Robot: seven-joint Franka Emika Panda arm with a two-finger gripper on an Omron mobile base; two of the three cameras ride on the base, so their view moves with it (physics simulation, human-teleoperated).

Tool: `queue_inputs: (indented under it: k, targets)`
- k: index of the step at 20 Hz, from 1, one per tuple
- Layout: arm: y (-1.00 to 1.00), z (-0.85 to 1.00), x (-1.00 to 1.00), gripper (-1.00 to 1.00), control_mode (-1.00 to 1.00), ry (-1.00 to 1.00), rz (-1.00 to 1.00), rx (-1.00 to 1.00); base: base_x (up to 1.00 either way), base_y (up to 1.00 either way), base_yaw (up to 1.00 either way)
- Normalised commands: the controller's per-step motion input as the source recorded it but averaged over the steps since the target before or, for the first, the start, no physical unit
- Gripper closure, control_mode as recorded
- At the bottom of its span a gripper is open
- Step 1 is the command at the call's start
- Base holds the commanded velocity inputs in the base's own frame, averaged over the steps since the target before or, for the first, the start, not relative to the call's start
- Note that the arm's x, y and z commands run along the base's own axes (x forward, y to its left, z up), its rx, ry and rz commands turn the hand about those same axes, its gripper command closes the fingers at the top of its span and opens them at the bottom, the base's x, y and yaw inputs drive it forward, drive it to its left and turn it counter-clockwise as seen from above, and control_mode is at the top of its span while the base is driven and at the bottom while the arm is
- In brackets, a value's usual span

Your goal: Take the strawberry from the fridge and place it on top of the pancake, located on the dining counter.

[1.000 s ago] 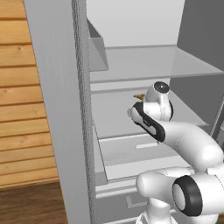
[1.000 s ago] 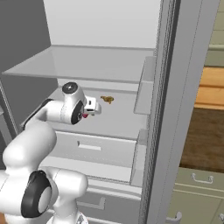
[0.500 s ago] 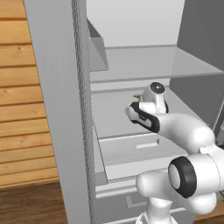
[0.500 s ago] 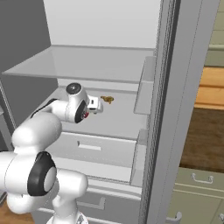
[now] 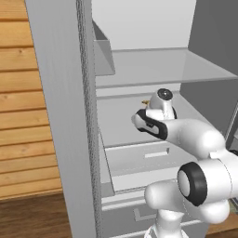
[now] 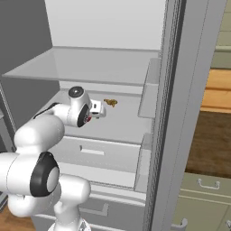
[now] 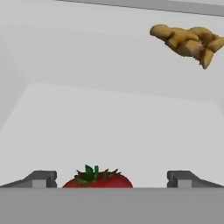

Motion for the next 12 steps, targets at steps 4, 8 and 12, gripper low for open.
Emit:
queue_inputs:
  k: [4,8,12]
  targets:
    - [0.05,-0.15,0.0,-1.0,-1.0,0.0,0.0,0.0,0.0,0.0,0.0]
    - [0.0,-0.1,0.0,-1.0,-1.0,0.0,0.0,0.0,0.0,0.0,0.0]
    - [0.06,-0.29,0.0,1.0,-1.0,0.05,0.0,0.0,0.0,0.0,0.0]
